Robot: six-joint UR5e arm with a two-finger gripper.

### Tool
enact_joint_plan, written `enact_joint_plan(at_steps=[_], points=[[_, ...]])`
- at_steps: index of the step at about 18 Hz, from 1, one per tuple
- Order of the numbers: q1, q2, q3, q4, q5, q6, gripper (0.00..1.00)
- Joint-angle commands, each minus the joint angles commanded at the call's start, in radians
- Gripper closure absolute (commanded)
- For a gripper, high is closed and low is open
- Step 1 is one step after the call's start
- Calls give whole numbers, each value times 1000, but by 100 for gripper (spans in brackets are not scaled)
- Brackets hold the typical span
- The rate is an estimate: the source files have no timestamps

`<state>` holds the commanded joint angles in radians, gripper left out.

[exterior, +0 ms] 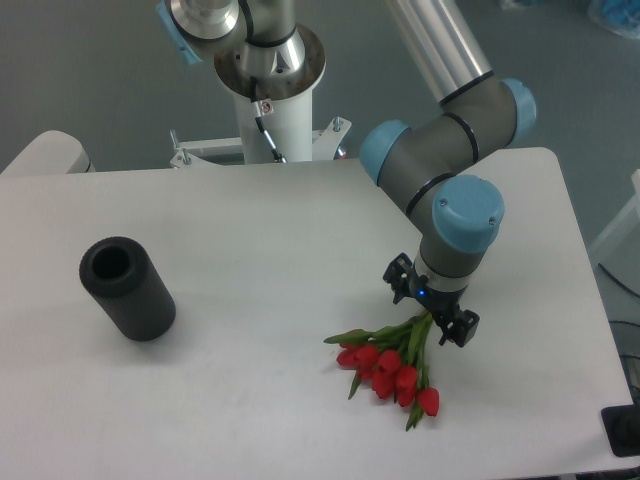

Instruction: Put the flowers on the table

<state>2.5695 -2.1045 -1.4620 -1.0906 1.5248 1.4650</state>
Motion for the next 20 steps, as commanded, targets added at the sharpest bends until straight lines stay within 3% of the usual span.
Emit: enact_joint_plan(at_steps=[8, 20], points=[[-97, -72, 95, -8, 78, 0, 0], [-114, -91, 98, -6, 106, 5, 0]])
